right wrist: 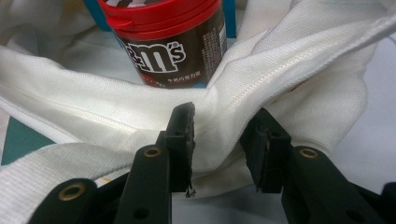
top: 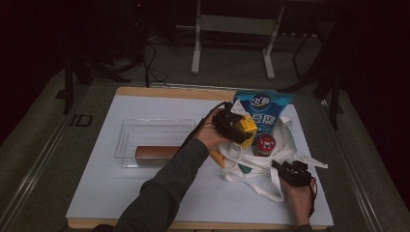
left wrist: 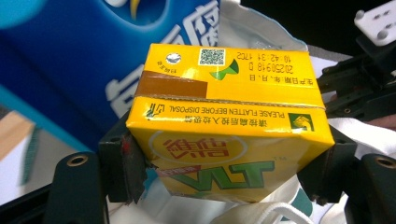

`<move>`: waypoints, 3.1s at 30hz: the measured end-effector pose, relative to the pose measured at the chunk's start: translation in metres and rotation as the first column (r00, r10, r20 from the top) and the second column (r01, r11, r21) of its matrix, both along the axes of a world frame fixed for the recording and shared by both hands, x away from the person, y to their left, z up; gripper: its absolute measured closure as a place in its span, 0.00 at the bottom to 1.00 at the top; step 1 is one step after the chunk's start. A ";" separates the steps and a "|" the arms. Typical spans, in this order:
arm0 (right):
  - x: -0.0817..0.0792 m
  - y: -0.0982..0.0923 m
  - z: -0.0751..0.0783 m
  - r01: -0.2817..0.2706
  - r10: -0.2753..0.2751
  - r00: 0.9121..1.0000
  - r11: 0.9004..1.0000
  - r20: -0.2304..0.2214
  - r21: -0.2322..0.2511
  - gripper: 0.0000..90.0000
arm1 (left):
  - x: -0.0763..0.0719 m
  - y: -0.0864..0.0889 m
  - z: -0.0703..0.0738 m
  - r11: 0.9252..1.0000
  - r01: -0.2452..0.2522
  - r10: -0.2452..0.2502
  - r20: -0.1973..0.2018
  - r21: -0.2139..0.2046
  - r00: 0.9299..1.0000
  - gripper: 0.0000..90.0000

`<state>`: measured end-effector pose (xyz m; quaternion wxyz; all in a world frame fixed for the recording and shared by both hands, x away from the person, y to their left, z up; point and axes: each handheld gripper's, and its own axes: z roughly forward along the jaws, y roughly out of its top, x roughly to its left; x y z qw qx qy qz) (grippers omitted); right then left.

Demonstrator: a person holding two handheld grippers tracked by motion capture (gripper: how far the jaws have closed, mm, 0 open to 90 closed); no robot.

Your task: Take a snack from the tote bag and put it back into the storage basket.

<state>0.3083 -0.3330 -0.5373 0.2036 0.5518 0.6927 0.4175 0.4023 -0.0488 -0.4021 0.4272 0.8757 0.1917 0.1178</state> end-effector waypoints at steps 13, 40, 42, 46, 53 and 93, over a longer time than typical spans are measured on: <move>0.000 0.000 0.000 0.001 -0.001 1.000 1.000 0.001 0.003 0.71 | -0.006 0.021 0.022 1.000 -0.016 0.016 0.027 -0.014 1.000 0.32; 0.000 0.000 0.000 0.000 0.000 1.000 1.000 0.001 0.000 0.71 | -0.009 0.079 0.033 0.997 -0.073 0.073 0.048 -0.017 0.996 0.31; 0.000 0.000 0.000 0.000 0.000 1.000 1.000 0.000 0.000 0.71 | -0.008 0.083 0.033 0.997 -0.077 0.077 0.047 -0.015 0.996 0.32; 0.000 0.000 0.000 0.000 0.000 1.000 1.000 -0.001 0.001 0.71 | -0.009 0.089 0.033 0.996 -0.088 0.089 0.050 -0.012 0.995 0.32; 0.000 0.000 0.000 0.000 0.000 1.000 1.000 -0.001 0.001 0.71 | -0.009 0.100 0.033 0.993 -0.112 0.113 0.048 -0.021 0.992 0.31; 0.000 0.000 0.000 0.000 0.000 1.000 1.000 0.001 0.000 0.71 | -0.012 0.143 0.023 0.968 -0.251 0.252 0.052 -0.022 0.966 0.31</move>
